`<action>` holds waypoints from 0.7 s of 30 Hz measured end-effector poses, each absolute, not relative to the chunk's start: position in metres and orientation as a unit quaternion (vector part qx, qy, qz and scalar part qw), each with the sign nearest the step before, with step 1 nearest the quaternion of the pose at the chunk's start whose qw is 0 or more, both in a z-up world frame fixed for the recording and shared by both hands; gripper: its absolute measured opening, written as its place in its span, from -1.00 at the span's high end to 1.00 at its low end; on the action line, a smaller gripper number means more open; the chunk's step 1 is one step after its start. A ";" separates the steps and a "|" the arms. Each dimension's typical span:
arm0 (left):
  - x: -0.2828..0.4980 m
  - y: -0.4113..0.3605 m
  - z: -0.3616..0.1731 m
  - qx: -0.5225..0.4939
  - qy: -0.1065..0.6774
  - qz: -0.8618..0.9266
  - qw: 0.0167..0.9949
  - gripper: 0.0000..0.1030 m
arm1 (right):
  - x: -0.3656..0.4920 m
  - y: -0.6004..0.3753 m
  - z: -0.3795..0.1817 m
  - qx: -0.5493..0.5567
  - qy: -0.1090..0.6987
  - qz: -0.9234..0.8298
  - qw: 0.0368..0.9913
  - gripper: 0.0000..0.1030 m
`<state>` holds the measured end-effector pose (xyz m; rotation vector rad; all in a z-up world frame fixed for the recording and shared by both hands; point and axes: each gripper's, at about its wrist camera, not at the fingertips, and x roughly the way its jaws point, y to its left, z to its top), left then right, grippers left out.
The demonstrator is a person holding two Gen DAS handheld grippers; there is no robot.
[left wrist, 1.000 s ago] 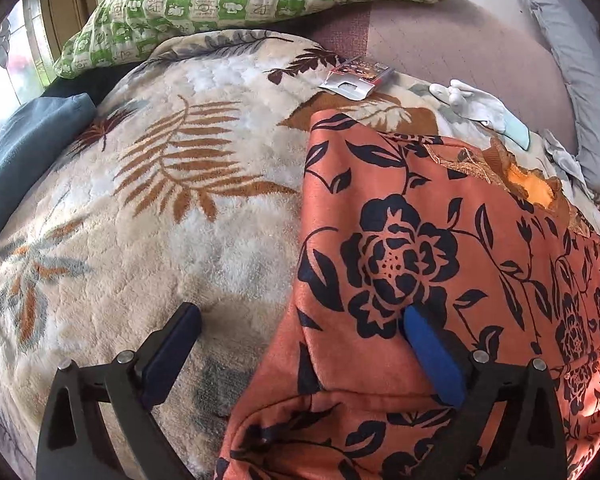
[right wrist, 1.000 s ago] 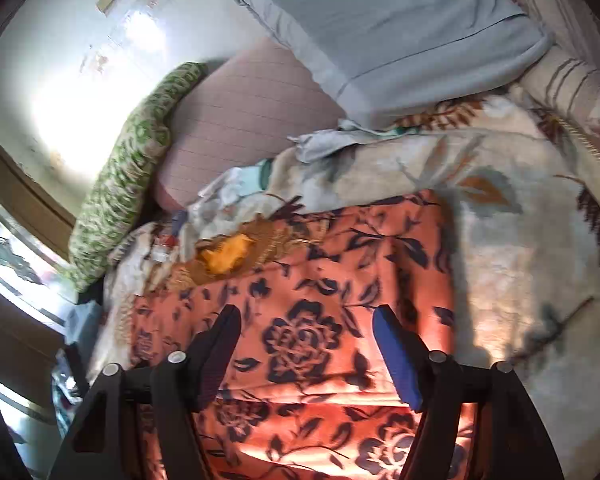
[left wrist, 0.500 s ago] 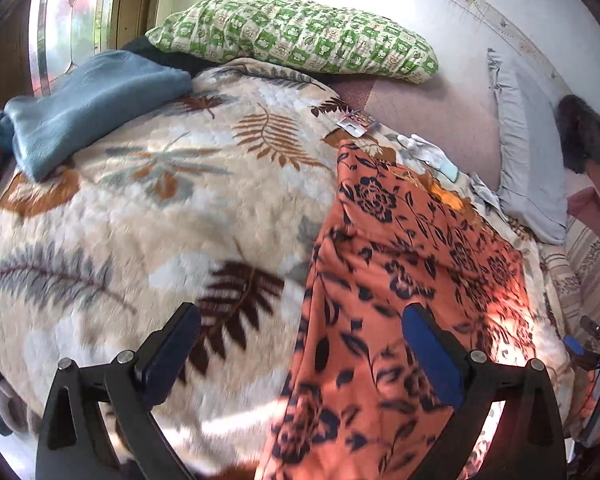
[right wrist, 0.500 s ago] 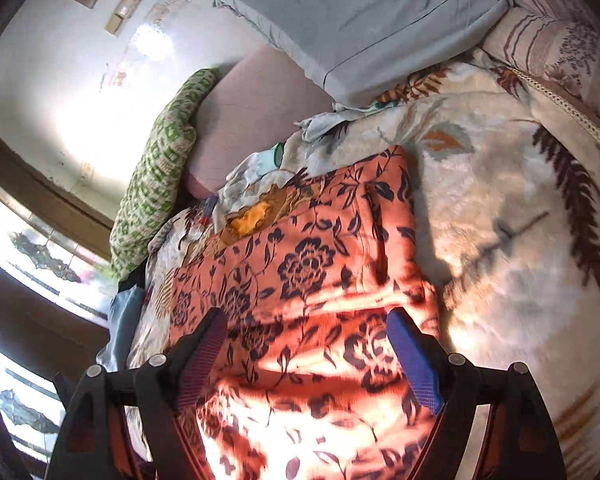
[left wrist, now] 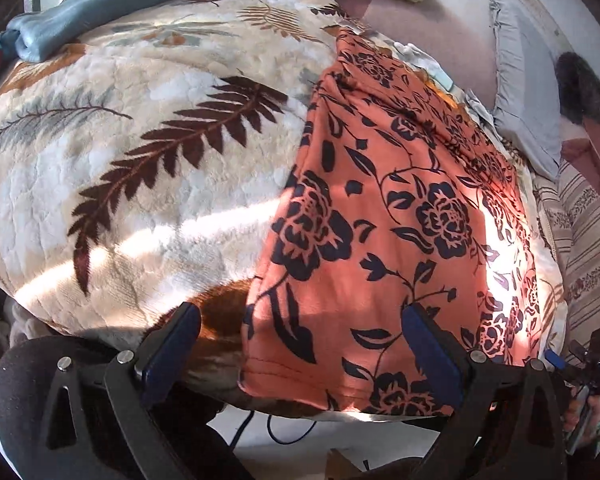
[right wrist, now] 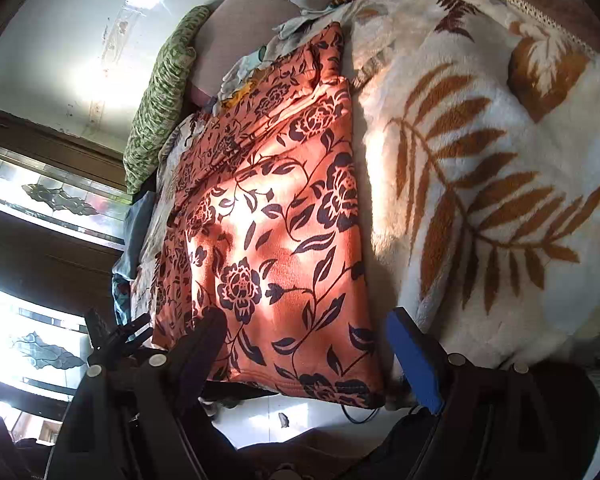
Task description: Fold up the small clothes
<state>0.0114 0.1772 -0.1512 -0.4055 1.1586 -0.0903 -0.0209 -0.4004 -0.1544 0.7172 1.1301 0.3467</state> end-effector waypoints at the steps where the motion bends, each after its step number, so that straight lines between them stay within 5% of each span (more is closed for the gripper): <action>1: 0.011 0.177 -0.153 -0.199 0.545 -0.050 0.813 -0.94 | -0.020 -0.399 -0.158 0.335 0.526 0.162 0.765 -0.64; 3: 0.012 0.178 -0.161 -0.209 0.555 -0.060 0.803 -0.88 | -0.021 -0.397 -0.161 0.335 0.532 0.158 0.762 -0.64; 7: 0.011 0.178 -0.166 -0.175 0.571 -0.035 0.802 -0.01 | -0.014 -0.386 -0.168 0.322 0.554 0.156 0.752 -0.64; 8: 0.010 0.179 -0.164 -0.166 0.569 -0.031 0.805 0.41 | -0.012 -0.383 -0.172 0.317 0.564 0.156 0.746 -0.64; 10: 0.009 0.186 -0.164 -0.184 0.567 -0.039 0.802 0.69 | -0.008 -0.372 -0.182 0.308 0.585 0.167 0.731 -0.64; 13: 0.008 0.191 -0.166 -0.203 0.565 -0.040 0.799 0.66 | -0.006 -0.354 -0.200 0.287 0.610 0.180 0.716 -0.65; 15: 0.008 0.189 -0.165 -0.207 0.562 -0.050 0.799 0.42 | -0.008 -0.352 -0.197 0.287 0.608 0.175 0.720 -0.58; 16: 0.009 0.187 -0.164 -0.214 0.559 -0.061 0.799 0.11 | -0.009 -0.353 -0.196 0.292 0.605 0.175 0.720 -0.30; 18: 0.010 0.182 -0.162 -0.230 0.553 -0.074 0.798 -0.45 | -0.012 -0.357 -0.198 0.296 0.608 0.170 0.716 -0.07; 21: 0.013 0.180 -0.165 -0.245 0.549 -0.076 0.795 -0.50 | -0.012 -0.361 -0.197 0.309 0.601 0.163 0.719 -0.23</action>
